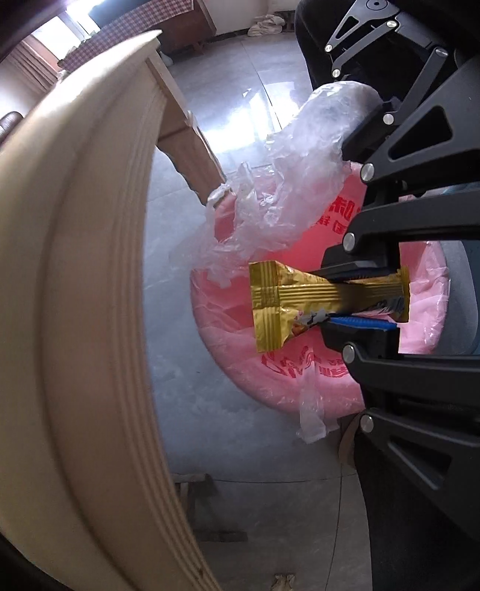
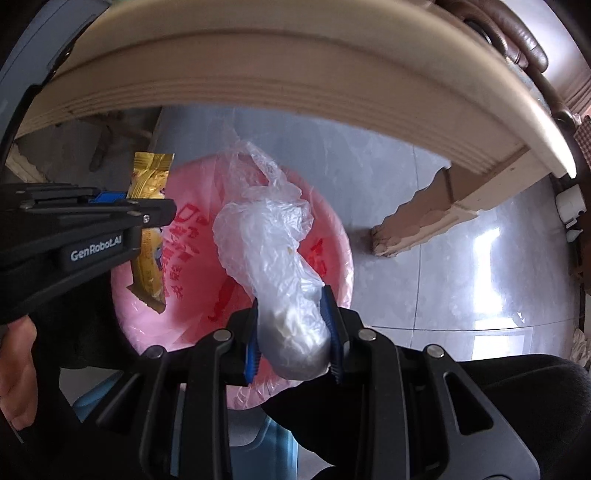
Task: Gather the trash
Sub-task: 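Open both tools to drop the bag and wrapper into the bin, then move both open tools back toward the trash pile on the table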
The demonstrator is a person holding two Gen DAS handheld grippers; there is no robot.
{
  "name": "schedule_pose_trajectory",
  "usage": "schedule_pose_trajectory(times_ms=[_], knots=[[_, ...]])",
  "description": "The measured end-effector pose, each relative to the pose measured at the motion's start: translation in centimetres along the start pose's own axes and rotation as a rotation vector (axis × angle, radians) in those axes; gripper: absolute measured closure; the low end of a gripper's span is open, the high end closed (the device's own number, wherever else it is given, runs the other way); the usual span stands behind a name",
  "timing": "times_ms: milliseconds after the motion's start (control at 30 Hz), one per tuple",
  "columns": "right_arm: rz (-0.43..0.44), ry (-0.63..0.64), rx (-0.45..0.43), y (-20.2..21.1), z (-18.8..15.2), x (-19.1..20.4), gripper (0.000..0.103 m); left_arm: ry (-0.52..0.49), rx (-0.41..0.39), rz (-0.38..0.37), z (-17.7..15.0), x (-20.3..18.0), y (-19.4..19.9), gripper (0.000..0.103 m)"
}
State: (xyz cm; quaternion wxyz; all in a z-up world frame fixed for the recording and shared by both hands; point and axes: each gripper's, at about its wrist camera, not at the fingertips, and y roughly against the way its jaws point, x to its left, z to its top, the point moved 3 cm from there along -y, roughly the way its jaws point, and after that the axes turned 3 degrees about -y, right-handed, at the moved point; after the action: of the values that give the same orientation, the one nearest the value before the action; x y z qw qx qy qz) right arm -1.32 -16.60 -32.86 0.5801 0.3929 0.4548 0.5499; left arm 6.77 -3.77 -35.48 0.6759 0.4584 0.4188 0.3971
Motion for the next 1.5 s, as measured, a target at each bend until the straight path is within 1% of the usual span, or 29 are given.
schedule_pose_trajectory(times_ms=[67, 167, 267, 300, 367, 400, 433, 467, 500, 533, 567, 700, 800, 867, 900, 967, 1167, 1267, 1333, 1400, 1500], knots=[[-0.005, 0.008, 0.01, -0.6, 0.2, 0.0, 0.074, 0.008, 0.019, -0.008, 0.0, 0.2, -0.7, 0.087], [-0.001, 0.016, 0.023, -1.5, 0.6, -0.1, 0.074, -0.009, 0.037, 0.012, 0.1, 0.1, -1.8, 0.086], [0.01, 0.017, 0.037, -2.1, 0.7, 0.2, 0.073, -0.005, 0.074, 0.007, -0.1, -0.3, -2.9, 0.079], [0.017, 0.017, 0.043, -2.3, 0.8, 0.3, 0.072, -0.006, 0.082, 0.004, -0.1, -0.2, -3.0, 0.075], [0.024, 0.019, 0.048, -2.5, 0.8, 0.7, 0.07, -0.004, 0.094, 0.01, -0.1, -0.1, -3.4, 0.062], [0.026, 0.019, 0.05, -2.7, 0.9, 0.8, 0.067, 0.001, 0.085, 0.012, 0.0, -0.1, -3.4, 0.049], [0.032, 0.018, 0.053, -2.8, 1.0, 0.8, 0.065, 0.005, 0.077, 0.011, 0.1, 0.0, -3.4, 0.04], [0.04, 0.013, 0.054, -3.0, 1.1, 0.8, 0.057, 0.01, 0.066, 0.01, 0.2, 0.1, -3.2, 0.038], [0.043, 0.011, 0.052, -3.0, 1.2, 0.7, 0.052, 0.014, 0.055, 0.006, 0.3, 0.2, -3.1, 0.034], [0.044, 0.009, 0.049, -3.0, 1.2, 0.7, 0.045, 0.017, 0.052, 0.007, 0.4, 0.4, -3.0, 0.029], [0.045, 0.008, 0.046, -3.0, 1.3, 0.7, 0.043, 0.022, 0.05, 0.012, 0.4, 0.5, -2.9, 0.027], [0.053, 0.011, 0.048, -3.2, 1.4, 0.9, 0.042, 0.051, 0.052, 0.035, 0.1, 1.3, -2.9, 0.024], [0.066, 0.001, 0.052, -3.3, 1.4, 0.7, 0.042, 0.077, 0.024, 0.053, -0.1, 2.0, -2.3, 0.015], [0.066, 0.001, 0.049, -3.3, 1.5, 0.7, 0.041, 0.088, 0.003, 0.074, -0.2, 2.4, -1.8, 0.014], [0.068, 0.001, 0.047, -3.2, 1.5, 0.7, 0.04, 0.094, -0.013, 0.097, -0.3, 2.5, -1.5, 0.013], [0.075, 0.003, 0.038, -3.0, 1.6, 0.9, 0.036, 0.098, -0.033, 0.127, -0.4, 2.9, -0.8, 0.011], [0.08, 0.005, -0.006, -1.6, 1.9, 1.1, 0.034, 0.081, -0.06, 0.147, -0.3, 2.6, 1.5, 0.011], [0.081, 0.002, -0.042, 0.0, 2.0, 1.1, 0.033, 0.037, -0.077, 0.2, -0.2, 2.3, 3.6, 0.011], [0.085, 0.001, -0.063, 1.1, 2.0, 1.1, 0.033, 0.03, -0.095, 0.212, -0.3, 2.1, 5.3, 0.011], [0.094, -0.003, -0.086, 2.4, 2.0, 1.1, 0.033, 0.038, -0.125, 0.2, -0.3, 2.1, 7.6, 0.011], [0.105, -0.009, -0.124, 4.8, 2.3, 0.7, 0.033, 0.037, -0.168, 0.233, 0.0, 2.0, 10.7, 0.011]])
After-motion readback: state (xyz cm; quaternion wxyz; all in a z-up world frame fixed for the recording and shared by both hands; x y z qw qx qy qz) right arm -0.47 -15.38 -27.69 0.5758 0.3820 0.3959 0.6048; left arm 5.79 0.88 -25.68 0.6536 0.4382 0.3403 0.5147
